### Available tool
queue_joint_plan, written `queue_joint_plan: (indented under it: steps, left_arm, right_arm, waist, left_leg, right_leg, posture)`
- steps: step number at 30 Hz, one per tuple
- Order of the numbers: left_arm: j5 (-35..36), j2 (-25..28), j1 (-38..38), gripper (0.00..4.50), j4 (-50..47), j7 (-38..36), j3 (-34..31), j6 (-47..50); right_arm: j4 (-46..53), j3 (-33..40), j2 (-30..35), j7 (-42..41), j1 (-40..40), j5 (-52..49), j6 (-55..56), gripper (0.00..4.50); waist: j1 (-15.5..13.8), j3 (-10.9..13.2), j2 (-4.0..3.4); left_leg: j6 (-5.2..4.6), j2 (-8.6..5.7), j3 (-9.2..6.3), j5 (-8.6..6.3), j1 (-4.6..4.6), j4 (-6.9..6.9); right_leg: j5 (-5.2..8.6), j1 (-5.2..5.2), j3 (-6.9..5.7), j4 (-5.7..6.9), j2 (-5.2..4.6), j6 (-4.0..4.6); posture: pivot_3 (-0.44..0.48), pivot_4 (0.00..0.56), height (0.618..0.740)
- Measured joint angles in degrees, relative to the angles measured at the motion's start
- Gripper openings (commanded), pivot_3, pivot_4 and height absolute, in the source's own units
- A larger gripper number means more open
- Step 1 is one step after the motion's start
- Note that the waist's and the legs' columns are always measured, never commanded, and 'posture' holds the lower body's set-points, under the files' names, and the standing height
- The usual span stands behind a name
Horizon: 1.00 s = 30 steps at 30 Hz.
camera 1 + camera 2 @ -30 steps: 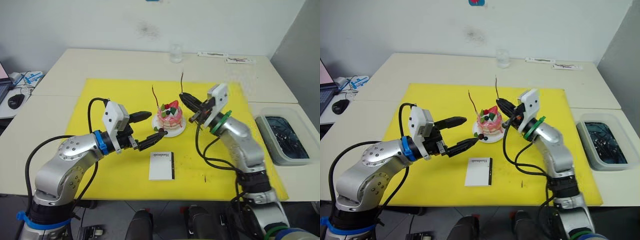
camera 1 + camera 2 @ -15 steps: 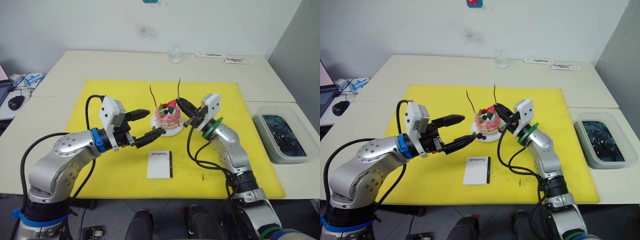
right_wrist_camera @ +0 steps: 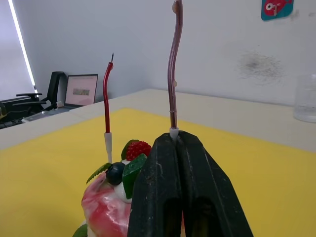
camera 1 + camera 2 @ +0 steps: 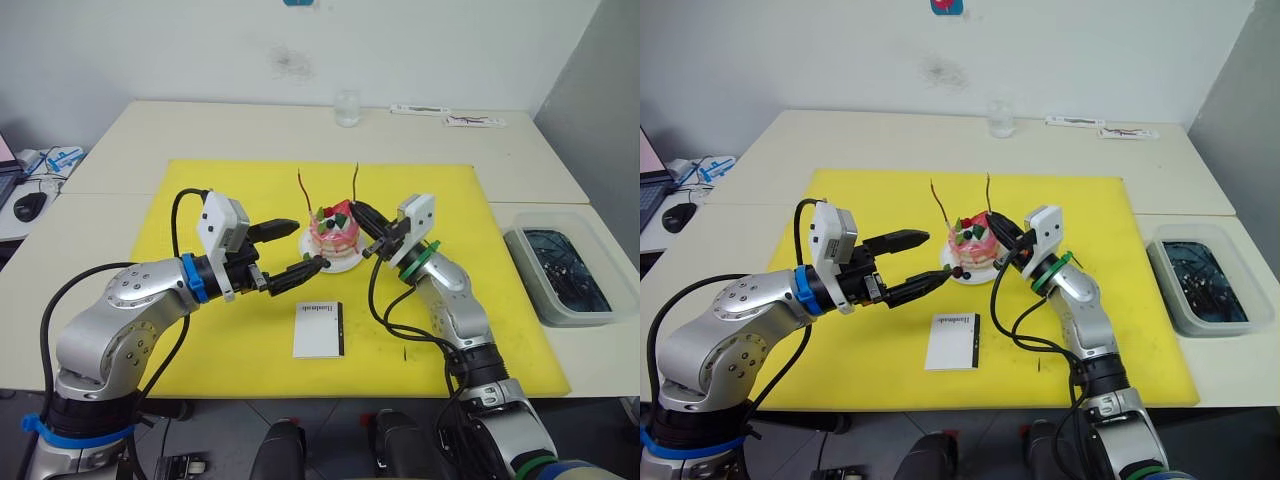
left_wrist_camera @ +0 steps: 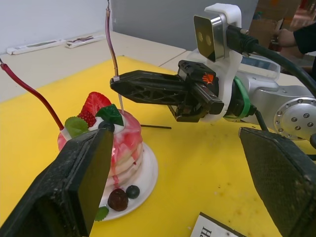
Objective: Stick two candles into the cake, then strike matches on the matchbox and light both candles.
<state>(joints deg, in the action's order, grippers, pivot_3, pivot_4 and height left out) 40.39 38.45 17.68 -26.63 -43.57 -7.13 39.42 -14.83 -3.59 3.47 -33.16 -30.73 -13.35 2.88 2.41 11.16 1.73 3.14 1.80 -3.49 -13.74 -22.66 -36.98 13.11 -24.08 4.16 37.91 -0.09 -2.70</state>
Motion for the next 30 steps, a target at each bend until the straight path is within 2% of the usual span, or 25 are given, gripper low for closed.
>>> queue_joint_plan:
  steps: [30]
  left_arm:
    - [-0.3,0.2,0.7,4.50,-0.1,-0.6,0.4,-0.1]
  right_arm:
    - [-5.8,-0.5,-2.4,0.7,3.0,1.3,8.2,0.01]
  waist:
    - [0.6,0.0,0.00]
  left_leg:
    - [0.00,0.00,0.00,0.00,0.07,0.01]
  right_leg:
    - [0.01,0.02,0.01,0.01,0.00,0.01]
  posture:
    - [0.000,0.150,0.740]
